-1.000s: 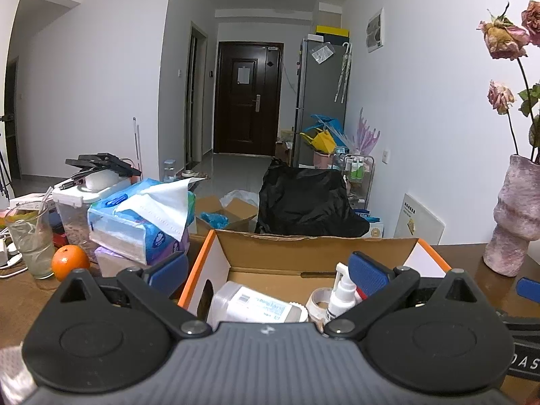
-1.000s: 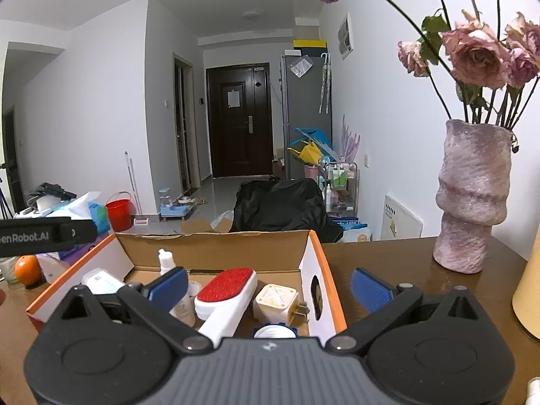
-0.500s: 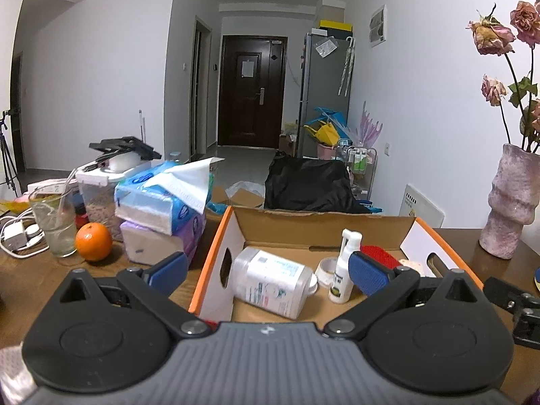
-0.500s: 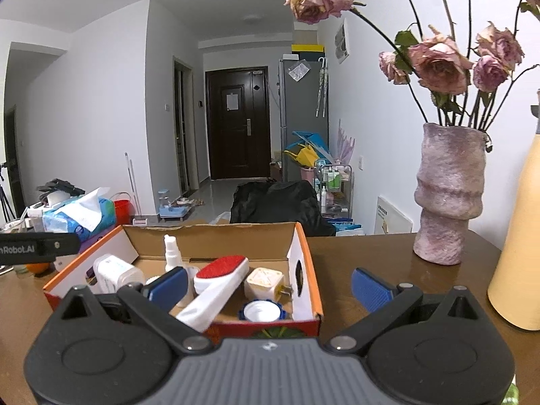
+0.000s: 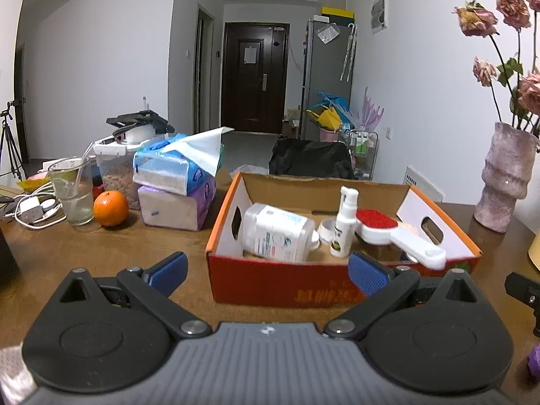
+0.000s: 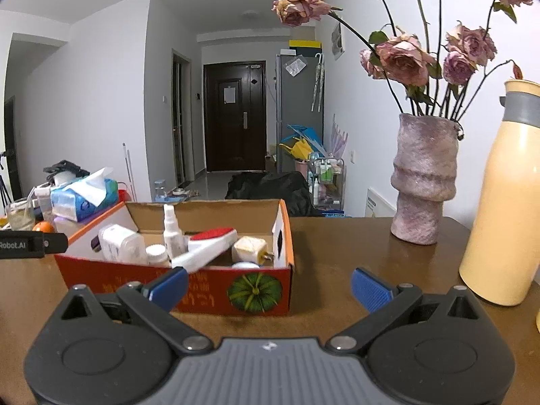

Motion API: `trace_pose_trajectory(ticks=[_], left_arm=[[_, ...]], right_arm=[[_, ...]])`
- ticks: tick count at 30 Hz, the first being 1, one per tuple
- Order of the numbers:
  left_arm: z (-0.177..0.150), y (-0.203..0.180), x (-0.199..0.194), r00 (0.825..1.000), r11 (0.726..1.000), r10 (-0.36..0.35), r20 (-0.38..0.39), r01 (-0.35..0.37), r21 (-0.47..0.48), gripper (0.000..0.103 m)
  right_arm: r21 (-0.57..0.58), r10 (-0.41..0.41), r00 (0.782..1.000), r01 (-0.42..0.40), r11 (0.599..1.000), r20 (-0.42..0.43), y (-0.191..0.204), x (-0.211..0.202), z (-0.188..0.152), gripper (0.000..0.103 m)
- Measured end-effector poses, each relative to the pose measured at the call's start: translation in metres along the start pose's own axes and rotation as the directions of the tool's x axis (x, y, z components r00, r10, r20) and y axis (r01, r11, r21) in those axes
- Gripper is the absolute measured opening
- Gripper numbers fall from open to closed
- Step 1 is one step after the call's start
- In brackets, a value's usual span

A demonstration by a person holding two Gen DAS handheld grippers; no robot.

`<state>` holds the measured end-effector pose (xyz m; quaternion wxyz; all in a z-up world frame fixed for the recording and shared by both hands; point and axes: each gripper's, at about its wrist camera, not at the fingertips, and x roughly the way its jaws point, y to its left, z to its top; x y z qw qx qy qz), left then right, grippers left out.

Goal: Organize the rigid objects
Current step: 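Withdraw both grippers from the box back toward the table, then grasp the purple cap on the table with the right gripper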

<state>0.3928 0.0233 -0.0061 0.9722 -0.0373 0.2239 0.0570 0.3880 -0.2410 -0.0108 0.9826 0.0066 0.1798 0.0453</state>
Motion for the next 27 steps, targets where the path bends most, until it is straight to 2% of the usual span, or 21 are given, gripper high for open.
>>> trace_pose_trajectory(ticks=[11, 19, 27], left_arm=[[-0.032, -0.020, -0.026, 0.999, 0.999, -0.018, -0.043, 0.020, 0.039, 0.103], [-0.053, -0.033, -0.040, 0.996, 0.997, -0.036, -0.078, 0.041, 0.064, 0.103], [-0.065, -0.041, -0.046, 0.993, 0.995, -0.051, -0.104, 0.059, 0.075, 0.103]], right_arm=[[-0.016, -0.038, 0.998, 0.037, 0.999, -0.040, -0.011, -0.032, -0.029, 0.103], [-0.008, -0.062, 0.993, 0.062, 0.998, -0.099, -0.033, -0.046, -0.051, 0.103], [-0.007, -0.082, 0.985, 0.082, 0.997, -0.154, -0.050, -0.050, -0.070, 0.098]])
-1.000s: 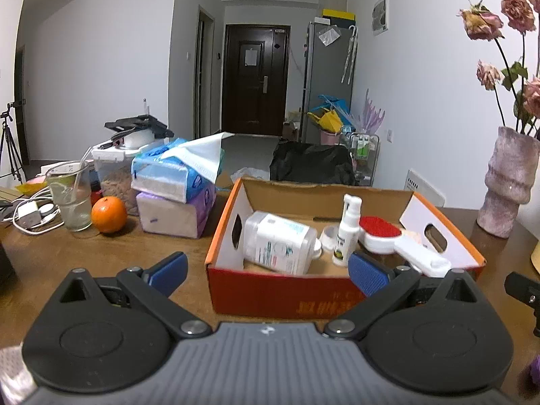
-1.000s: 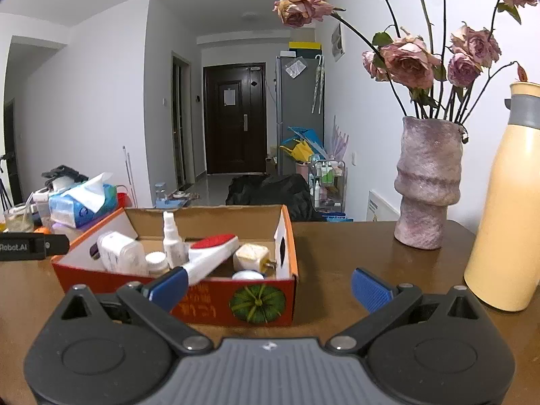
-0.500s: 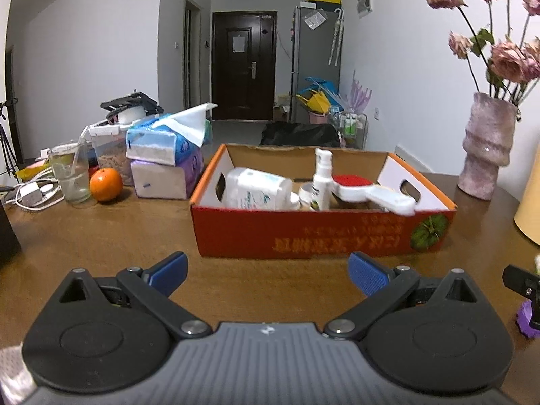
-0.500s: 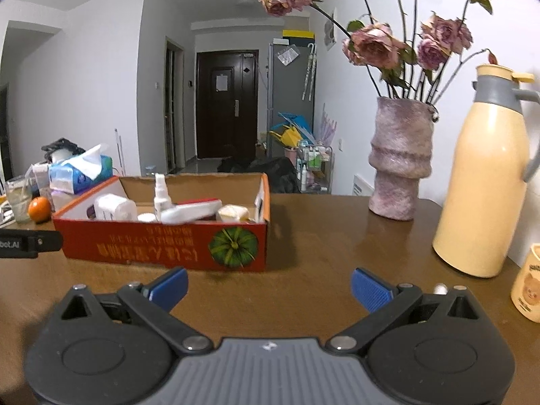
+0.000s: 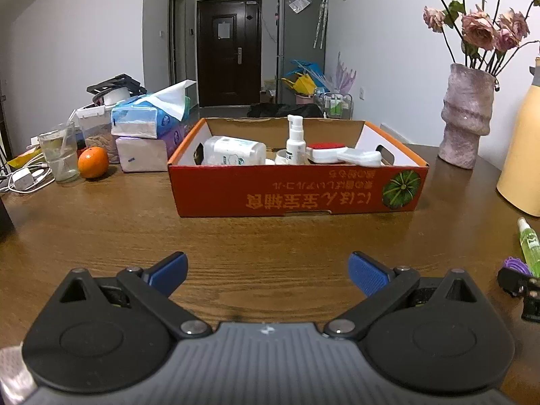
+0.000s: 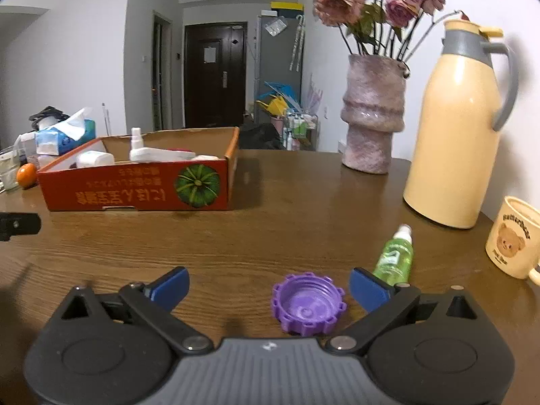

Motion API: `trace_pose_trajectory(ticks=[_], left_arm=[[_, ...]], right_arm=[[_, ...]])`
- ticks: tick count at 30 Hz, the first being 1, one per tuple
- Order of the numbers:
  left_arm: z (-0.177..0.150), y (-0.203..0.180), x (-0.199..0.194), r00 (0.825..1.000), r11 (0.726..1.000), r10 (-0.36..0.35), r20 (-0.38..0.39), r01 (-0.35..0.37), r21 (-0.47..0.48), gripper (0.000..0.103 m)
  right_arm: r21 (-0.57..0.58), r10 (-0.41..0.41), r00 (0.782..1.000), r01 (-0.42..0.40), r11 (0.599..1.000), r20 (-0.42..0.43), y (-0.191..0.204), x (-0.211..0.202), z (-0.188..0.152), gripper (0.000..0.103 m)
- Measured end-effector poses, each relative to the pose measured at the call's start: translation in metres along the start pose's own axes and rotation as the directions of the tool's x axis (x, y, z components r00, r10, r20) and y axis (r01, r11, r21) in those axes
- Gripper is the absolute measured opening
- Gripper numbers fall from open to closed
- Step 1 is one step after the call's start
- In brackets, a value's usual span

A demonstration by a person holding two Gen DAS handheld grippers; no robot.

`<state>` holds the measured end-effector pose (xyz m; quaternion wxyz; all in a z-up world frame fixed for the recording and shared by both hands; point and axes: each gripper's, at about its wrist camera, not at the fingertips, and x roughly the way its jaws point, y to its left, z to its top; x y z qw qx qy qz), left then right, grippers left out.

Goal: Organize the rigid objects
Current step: 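Grasp the purple cap on the table with the right gripper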

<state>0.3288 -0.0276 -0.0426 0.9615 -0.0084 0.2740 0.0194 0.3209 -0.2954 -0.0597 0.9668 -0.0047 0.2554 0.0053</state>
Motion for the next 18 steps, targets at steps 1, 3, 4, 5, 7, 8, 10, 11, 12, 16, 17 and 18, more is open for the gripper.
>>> trace_pose_trajectory(ticks=[1, 3, 4, 5, 7, 8, 10, 11, 12, 16, 17, 18], left_arm=[[-0.001, -0.001, 0.000, 1.000, 1.000, -0.001, -0.002, 0.001, 0.003, 0.103], [-0.002, -0.002, 0.001, 1.000, 1.000, -0.003, -0.004, 0.003, 0.009, 0.103], [-0.002, -0.003, 0.001, 1.000, 1.000, -0.005, -0.007, 0.005, 0.009, 0.103], [-0.002, -0.002, 0.002, 1.000, 1.000, -0.006, -0.010, 0.006, 0.007, 0.103], [-0.002, -0.001, 0.004, 1.000, 1.000, -0.012, -0.018, 0.012, -0.001, 0.103], [-0.002, 0.000, 0.004, 1.000, 1.000, -0.016, -0.022, 0.016, -0.005, 0.103], [-0.003, 0.001, 0.006, 0.999, 1.000, -0.018, -0.028, 0.018, -0.008, 0.103], [-0.003, 0.001, 0.007, 0.999, 1.000, -0.020, -0.032, 0.020, -0.007, 0.103], [-0.003, 0.000, 0.007, 0.999, 1.000, -0.022, -0.035, 0.022, -0.007, 0.103], [-0.005, -0.003, 0.008, 0.999, 1.000, -0.029, -0.041, 0.030, 0.004, 0.103], [-0.005, -0.004, 0.009, 0.999, 0.999, -0.030, -0.043, 0.031, 0.010, 0.103], [-0.006, -0.006, 0.009, 0.998, 0.999, -0.032, -0.045, 0.032, 0.015, 0.103]], right_arm=[[0.006, 0.000, 1.000, 0.000, 1.000, -0.003, -0.002, 0.001, 0.000, 0.097], [0.016, -0.002, 1.000, 0.002, 1.000, -0.015, -0.005, 0.004, -0.001, 0.093], [0.017, -0.007, 1.000, 0.008, 1.000, -0.027, -0.006, 0.007, -0.001, 0.092], [0.016, -0.012, 0.999, 0.013, 1.000, -0.040, -0.006, 0.010, -0.002, 0.088], [0.014, -0.022, 0.998, 0.023, 1.000, -0.065, -0.006, 0.016, -0.003, 0.083], [0.015, -0.028, 0.997, 0.029, 0.999, -0.074, -0.006, 0.018, -0.003, 0.080], [0.020, -0.036, 0.996, 0.038, 0.999, -0.086, -0.007, 0.022, -0.004, 0.079], [0.027, -0.042, 0.995, 0.045, 0.999, -0.091, -0.008, 0.023, -0.004, 0.077], [0.035, -0.047, 0.994, 0.050, 0.998, -0.095, -0.009, 0.025, -0.004, 0.075], [0.063, -0.050, 0.994, 0.056, 0.996, -0.099, -0.014, 0.026, -0.004, 0.061], [0.069, -0.040, 0.994, 0.048, 0.996, -0.106, -0.015, 0.027, -0.004, 0.046], [0.075, -0.029, 0.992, 0.038, 0.996, -0.120, -0.016, 0.029, -0.005, 0.028]])
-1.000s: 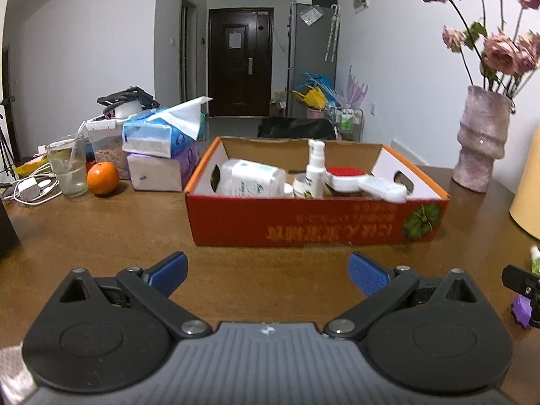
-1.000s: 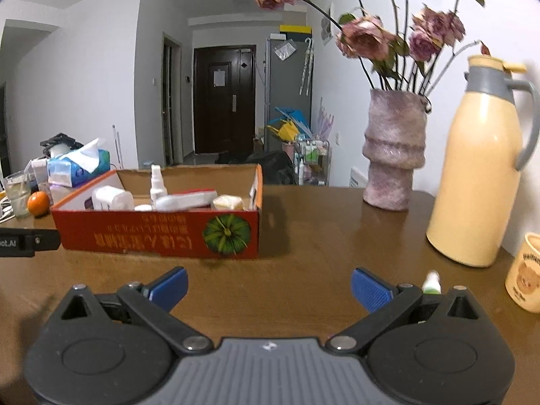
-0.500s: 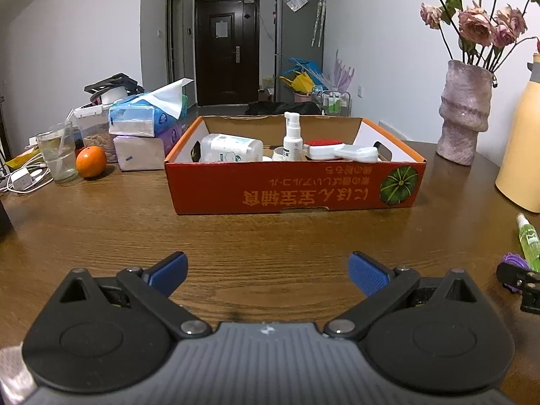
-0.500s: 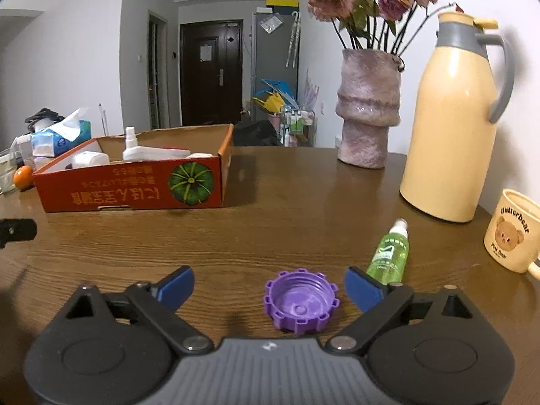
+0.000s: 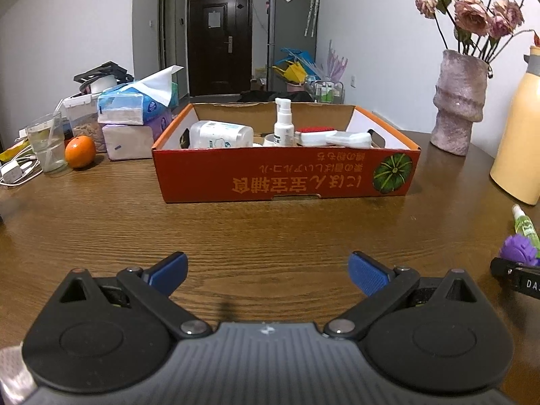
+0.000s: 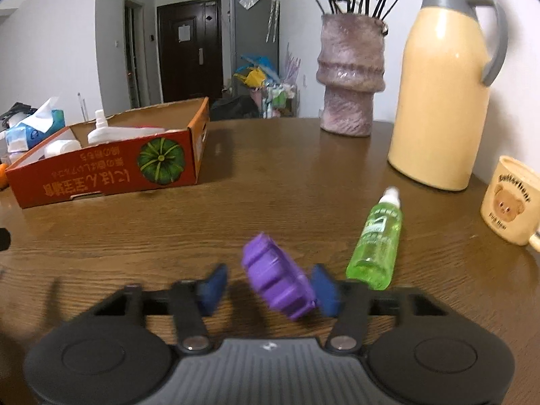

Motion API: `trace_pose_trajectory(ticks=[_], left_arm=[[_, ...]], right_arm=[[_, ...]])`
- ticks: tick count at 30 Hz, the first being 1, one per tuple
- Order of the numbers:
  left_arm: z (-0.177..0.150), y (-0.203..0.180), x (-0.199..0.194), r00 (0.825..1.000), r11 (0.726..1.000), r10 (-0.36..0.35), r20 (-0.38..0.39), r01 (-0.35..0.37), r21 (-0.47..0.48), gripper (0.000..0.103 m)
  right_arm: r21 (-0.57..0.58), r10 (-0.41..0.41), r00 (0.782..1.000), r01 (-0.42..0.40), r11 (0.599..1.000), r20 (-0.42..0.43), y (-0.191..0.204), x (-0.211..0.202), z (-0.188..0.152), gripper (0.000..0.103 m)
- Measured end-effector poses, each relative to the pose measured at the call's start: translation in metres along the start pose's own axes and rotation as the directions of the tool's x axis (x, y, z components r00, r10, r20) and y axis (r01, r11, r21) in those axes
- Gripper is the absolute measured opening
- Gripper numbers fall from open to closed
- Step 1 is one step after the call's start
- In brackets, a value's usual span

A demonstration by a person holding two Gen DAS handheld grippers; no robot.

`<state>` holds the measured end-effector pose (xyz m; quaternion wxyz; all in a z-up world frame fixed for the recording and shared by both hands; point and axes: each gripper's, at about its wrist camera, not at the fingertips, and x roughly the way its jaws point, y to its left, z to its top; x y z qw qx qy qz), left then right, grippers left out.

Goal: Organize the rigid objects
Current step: 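Grasp the purple cap on the table with the right gripper, then grasp the green spray bottle with the left gripper while the right gripper holds the purple cap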

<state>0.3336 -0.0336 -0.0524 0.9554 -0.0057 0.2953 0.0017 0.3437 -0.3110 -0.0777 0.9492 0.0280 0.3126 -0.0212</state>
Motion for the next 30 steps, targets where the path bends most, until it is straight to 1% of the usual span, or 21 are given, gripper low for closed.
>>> trace_pose_trajectory(ticks=[2, 5, 8, 17, 22, 30], left_arm=[[-0.001, -0.004, 0.001, 1.000, 1.000, -0.002, -0.004, 0.002, 0.010, 0.103], [-0.002, -0.010, 0.002, 1.000, 1.000, -0.009, -0.006, 0.010, 0.027, 0.103], [-0.002, -0.018, 0.001, 1.000, 0.999, -0.023, -0.001, 0.023, 0.037, 0.103], [0.001, -0.051, -0.001, 0.997, 0.995, -0.076, 0.011, 0.075, 0.070, 0.103], [0.002, -0.072, 0.000, 0.994, 0.991, -0.108, 0.008, 0.107, 0.080, 0.103], [0.007, -0.108, 0.008, 0.987, 0.985, -0.160, -0.020, 0.161, 0.068, 0.103]], right_arm=[[0.003, 0.005, 1.000, -0.005, 1.000, -0.006, -0.001, 0.001, 0.000, 0.019], [0.015, 0.028, 1.000, -0.028, 1.000, 0.005, -0.003, -0.001, 0.000, 0.019], [0.011, 0.039, 0.999, -0.039, 0.999, 0.035, -0.003, -0.006, 0.001, 0.019], [0.023, 0.060, 0.993, -0.062, 0.998, 0.097, -0.009, -0.019, 0.005, 0.019], [0.035, 0.059, 0.988, -0.065, 0.997, 0.142, -0.021, -0.027, 0.008, 0.019], [0.058, 0.056, 0.978, -0.069, 0.996, 0.202, -0.045, -0.039, 0.011, 0.019]])
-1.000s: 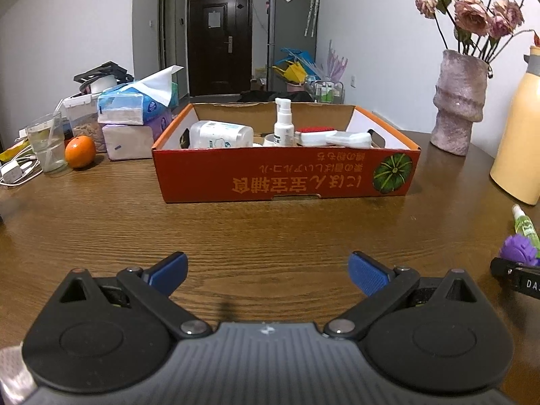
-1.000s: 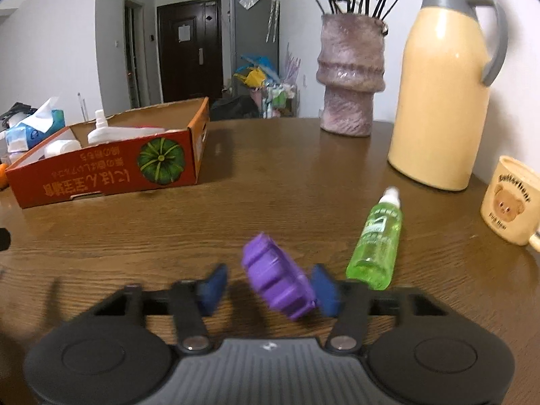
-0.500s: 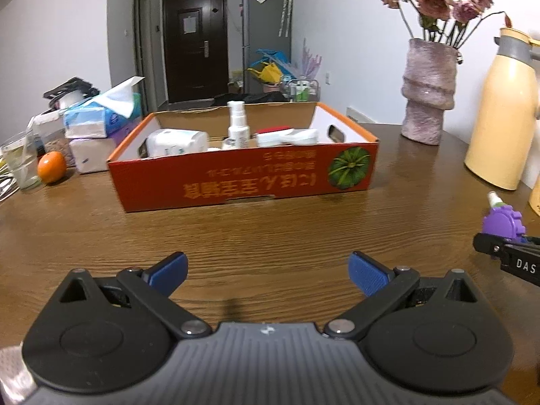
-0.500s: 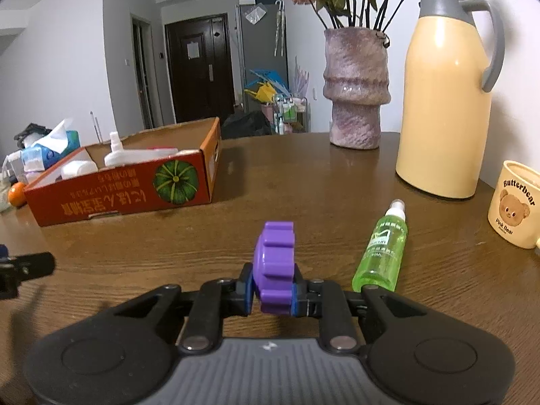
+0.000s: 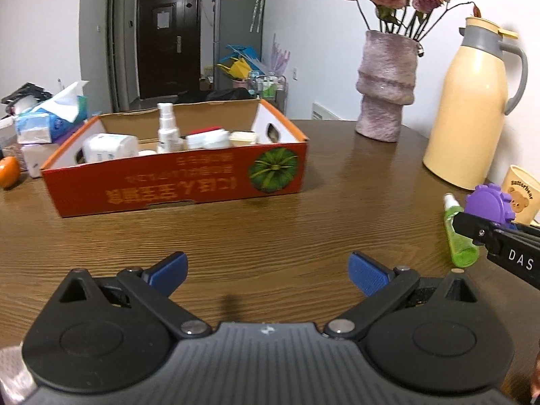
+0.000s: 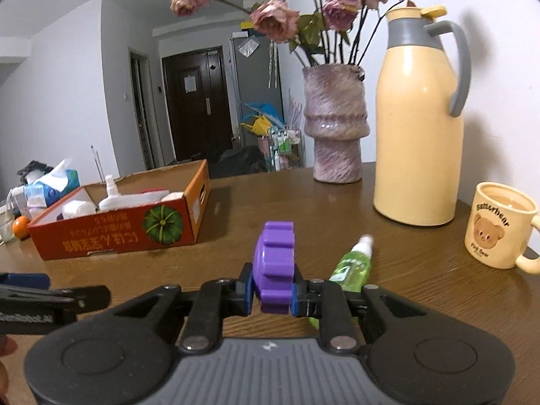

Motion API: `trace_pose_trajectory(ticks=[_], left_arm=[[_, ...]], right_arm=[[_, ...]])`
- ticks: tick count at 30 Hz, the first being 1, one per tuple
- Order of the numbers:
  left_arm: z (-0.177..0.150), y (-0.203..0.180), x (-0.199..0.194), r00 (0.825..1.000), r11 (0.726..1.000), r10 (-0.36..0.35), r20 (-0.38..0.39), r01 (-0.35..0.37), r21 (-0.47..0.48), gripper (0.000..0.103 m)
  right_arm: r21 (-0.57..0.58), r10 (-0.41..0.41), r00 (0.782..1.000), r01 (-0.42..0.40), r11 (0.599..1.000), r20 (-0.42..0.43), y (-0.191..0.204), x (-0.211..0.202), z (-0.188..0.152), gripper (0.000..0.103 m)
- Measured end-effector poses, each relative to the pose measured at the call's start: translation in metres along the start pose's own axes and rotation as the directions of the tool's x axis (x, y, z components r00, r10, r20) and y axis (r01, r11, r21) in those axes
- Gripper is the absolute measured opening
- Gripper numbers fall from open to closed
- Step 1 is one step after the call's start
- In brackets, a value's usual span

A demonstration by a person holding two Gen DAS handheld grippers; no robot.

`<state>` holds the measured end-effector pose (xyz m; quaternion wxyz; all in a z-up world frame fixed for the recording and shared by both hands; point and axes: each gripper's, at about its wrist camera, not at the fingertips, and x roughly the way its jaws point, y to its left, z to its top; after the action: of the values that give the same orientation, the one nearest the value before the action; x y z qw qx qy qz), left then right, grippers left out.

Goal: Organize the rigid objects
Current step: 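Grasp the green spray bottle with the left gripper while the right gripper holds the purple cap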

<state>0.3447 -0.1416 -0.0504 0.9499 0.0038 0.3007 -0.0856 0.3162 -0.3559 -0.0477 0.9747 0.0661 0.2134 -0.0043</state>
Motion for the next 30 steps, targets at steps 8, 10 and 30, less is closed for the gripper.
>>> trace_pose_trajectory(ticks=[8, 10, 30], left_arm=[[0.006, -0.036, 0.014, 0.999, 0.999, -0.041, -0.019, 0.041, 0.004, 0.103], [0.007, -0.046, 0.017, 0.999, 0.999, -0.050, -0.022, 0.050, 0.009, 0.103], [0.016, -0.152, 0.058, 0.990, 0.990, -0.127, -0.055, 0.130, 0.061, 0.103]], right_arm=[[0.030, -0.015, 0.999, 0.014, 0.999, 0.039, -0.032, -0.006, 0.006, 0.019], [0.035, -0.020, 0.999, 0.018, 0.999, 0.047, -0.040, -0.007, 0.007, 0.019], [0.043, -0.048, 0.996, 0.045, 0.998, 0.076, -0.119, -0.006, 0.019, 0.019]])
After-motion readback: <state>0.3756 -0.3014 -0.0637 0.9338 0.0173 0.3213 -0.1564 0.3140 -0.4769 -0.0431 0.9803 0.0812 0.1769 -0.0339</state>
